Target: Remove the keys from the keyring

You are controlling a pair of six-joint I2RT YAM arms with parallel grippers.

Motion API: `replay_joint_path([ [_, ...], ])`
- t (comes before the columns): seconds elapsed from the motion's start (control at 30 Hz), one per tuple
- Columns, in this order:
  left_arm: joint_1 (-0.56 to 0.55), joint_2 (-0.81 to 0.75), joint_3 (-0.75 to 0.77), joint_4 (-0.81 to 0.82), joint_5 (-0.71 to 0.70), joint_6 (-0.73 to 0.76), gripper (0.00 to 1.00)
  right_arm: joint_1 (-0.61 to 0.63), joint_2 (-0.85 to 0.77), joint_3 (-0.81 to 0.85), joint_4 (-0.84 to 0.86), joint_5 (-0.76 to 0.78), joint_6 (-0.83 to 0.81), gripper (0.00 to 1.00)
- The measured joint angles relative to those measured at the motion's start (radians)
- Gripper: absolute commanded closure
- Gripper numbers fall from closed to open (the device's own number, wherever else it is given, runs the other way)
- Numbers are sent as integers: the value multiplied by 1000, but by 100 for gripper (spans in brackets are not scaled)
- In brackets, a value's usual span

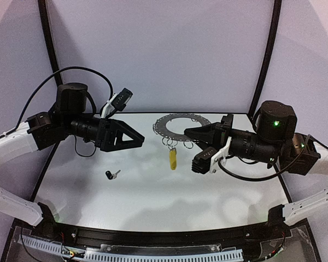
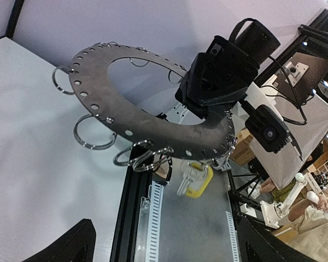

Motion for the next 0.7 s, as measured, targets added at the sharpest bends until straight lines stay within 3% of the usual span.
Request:
replay_joint_path([
  [0.33, -69, 61, 65, 0, -2, 27, 29, 0, -11, 2, -12, -77, -3, 100],
  [0.53, -117, 80, 108, -11, -8, 17, 64, 0, -15, 2, -10, -84, -3, 100],
  [0.57, -123, 80, 114, -17, -13, 21, 64, 0, -16, 2, -10, -84, -3, 100],
  [0.6, -127, 80, 118, -22, -14, 19, 70, 0, -16, 2, -10, -84, -3, 100],
  [0.7, -143, 77, 148, -85, -50, 32, 72, 0, -17, 2, -10, -79, -3, 100],
])
